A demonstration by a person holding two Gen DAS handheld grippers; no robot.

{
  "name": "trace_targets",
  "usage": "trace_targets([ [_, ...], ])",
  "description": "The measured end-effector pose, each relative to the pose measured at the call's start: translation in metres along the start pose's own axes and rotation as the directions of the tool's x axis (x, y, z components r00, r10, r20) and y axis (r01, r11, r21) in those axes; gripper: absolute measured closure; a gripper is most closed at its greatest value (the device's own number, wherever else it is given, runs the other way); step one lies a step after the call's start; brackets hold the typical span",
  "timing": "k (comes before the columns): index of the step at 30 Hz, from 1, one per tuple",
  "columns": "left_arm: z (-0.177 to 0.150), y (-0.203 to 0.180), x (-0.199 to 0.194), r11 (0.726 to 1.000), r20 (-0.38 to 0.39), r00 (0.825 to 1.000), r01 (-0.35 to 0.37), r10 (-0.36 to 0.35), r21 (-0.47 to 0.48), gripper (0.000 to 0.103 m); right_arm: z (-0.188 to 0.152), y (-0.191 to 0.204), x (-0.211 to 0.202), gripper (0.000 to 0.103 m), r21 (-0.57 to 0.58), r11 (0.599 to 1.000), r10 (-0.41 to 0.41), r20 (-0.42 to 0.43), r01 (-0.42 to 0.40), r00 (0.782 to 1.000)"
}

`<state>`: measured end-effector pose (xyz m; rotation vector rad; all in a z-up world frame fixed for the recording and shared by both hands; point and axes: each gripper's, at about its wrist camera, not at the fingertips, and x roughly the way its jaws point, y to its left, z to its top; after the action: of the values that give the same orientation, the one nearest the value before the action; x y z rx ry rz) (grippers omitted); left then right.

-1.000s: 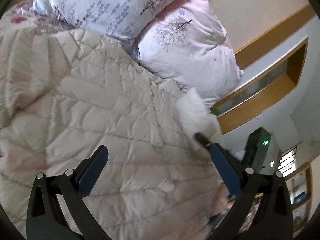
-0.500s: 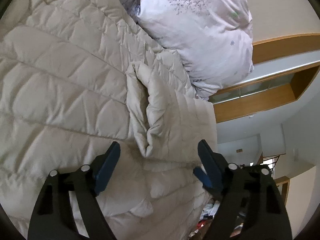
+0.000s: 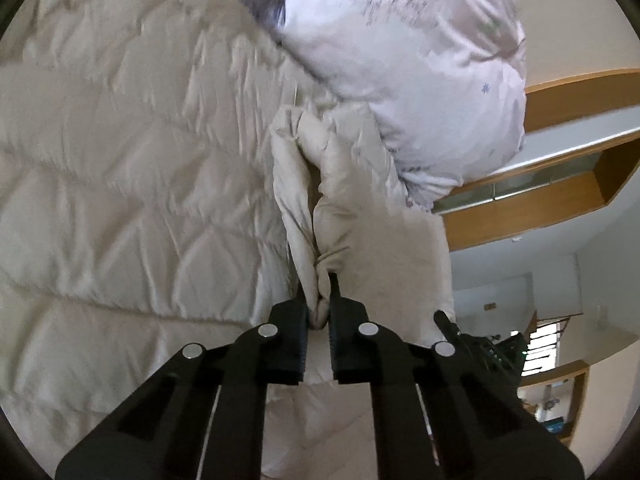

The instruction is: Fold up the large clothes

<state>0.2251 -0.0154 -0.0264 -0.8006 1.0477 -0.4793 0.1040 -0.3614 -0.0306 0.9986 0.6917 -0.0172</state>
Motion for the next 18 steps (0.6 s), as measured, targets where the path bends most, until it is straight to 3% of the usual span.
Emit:
trace_targets([
  [3, 0.005, 0.002, -0.024, 1.000, 0.055, 0.998, -0.011, 0.009, 0.029, 0.096, -0.017, 0.031, 0.004, 0.093, -0.134, 0.991, 0.015, -0.003, -0.015, 1.000],
  [7, 0.009, 0.013, -0.055, 0.996, 0.131, 0.989, -0.071, 0.063, 0.051, 0.096, -0.038, 0.047, 0.018, 0.093, -0.209, 0.977, 0.014, -0.073, -0.029, 0.997],
  [15, 0.011, 0.052, -0.063, 0.990, 0.128, 0.981, -0.141, 0.143, -0.022, 0.096, -0.066, 0.042, 0.055, 0.093, -0.238, 0.970, -0.092, -0.185, 0.046, 0.978],
  [17, 0.010, 0.054, -0.058, 0.987, 0.114, 0.981, -0.156, 0.158, -0.028, 0.096, -0.067, 0.044, 0.055, 0.083, -0.271, 0.958, -0.144, -0.192, 0.089, 0.971],
  [18, 0.009, 0.054, -0.057, 0.986, 0.109, 0.980, -0.163, 0.165, -0.024, 0.096, -0.069, 0.047, 0.052, 0.071, -0.298, 0.948, -0.172, -0.189, 0.110, 0.967],
])
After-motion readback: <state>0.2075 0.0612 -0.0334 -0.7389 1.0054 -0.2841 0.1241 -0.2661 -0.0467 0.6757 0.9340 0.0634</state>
